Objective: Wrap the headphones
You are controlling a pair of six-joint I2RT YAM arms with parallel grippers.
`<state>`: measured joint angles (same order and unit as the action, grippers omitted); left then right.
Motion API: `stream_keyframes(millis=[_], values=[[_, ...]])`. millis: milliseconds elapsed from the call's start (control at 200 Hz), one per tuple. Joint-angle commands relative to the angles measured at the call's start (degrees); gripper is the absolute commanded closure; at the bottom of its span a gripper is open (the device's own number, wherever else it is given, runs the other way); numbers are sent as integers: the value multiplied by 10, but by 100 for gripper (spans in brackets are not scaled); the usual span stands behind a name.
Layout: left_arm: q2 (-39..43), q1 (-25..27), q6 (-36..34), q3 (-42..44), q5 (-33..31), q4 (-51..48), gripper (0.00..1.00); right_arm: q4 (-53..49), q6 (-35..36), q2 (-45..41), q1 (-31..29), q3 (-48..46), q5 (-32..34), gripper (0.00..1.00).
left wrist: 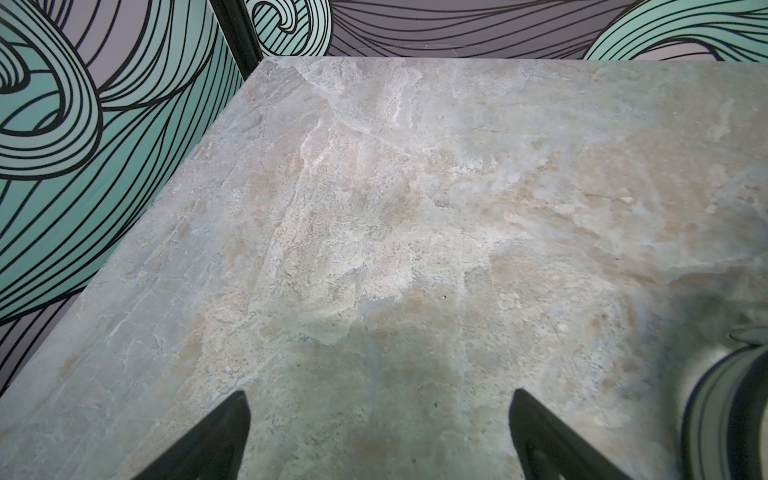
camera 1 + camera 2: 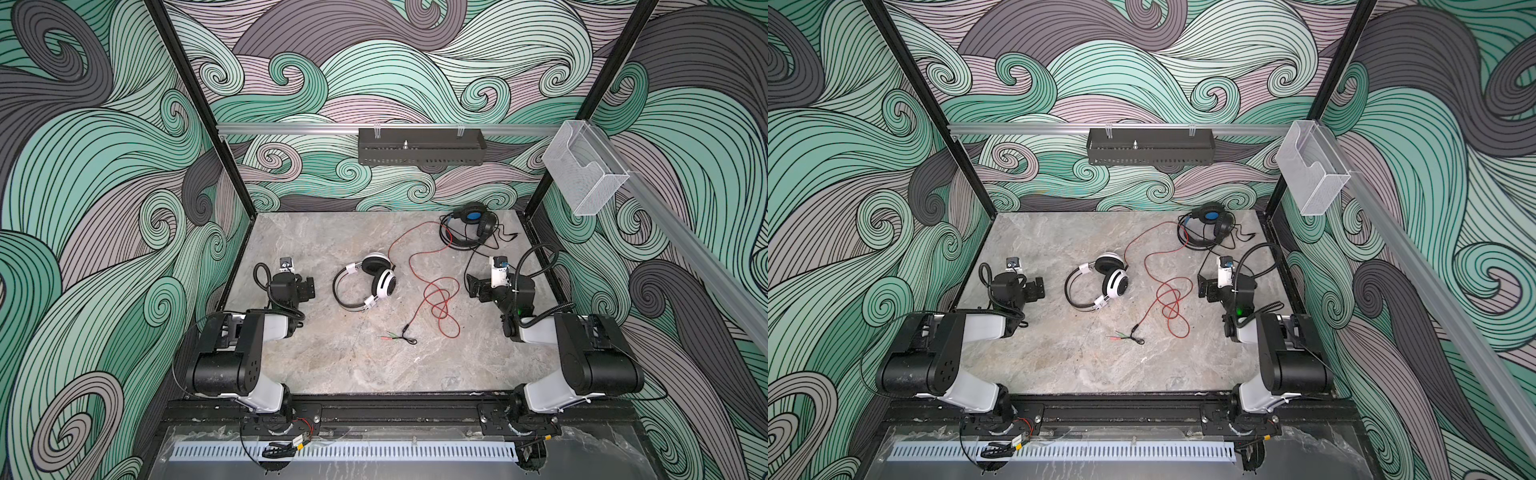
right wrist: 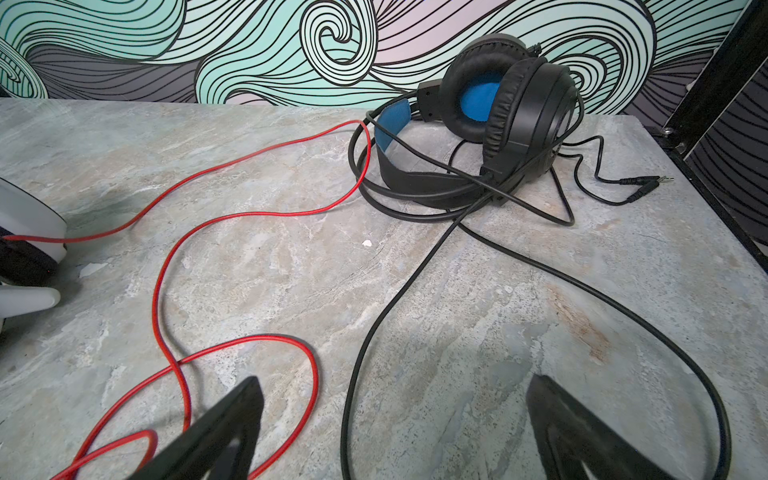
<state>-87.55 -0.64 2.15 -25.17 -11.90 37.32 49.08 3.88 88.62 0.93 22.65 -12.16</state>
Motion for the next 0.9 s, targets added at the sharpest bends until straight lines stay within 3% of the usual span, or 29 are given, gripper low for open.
stream_keyframes(millis=[0, 650, 896], values=[[0, -6, 7, -17, 8, 10, 1, -2, -15, -2, 1, 4, 41, 1], [1, -12, 8, -17, 22, 9, 1, -2, -18, -5, -4, 4, 67, 1], [47, -12, 8, -57, 34, -96, 1, -141, -8, -48, -22, 59, 90, 1]])
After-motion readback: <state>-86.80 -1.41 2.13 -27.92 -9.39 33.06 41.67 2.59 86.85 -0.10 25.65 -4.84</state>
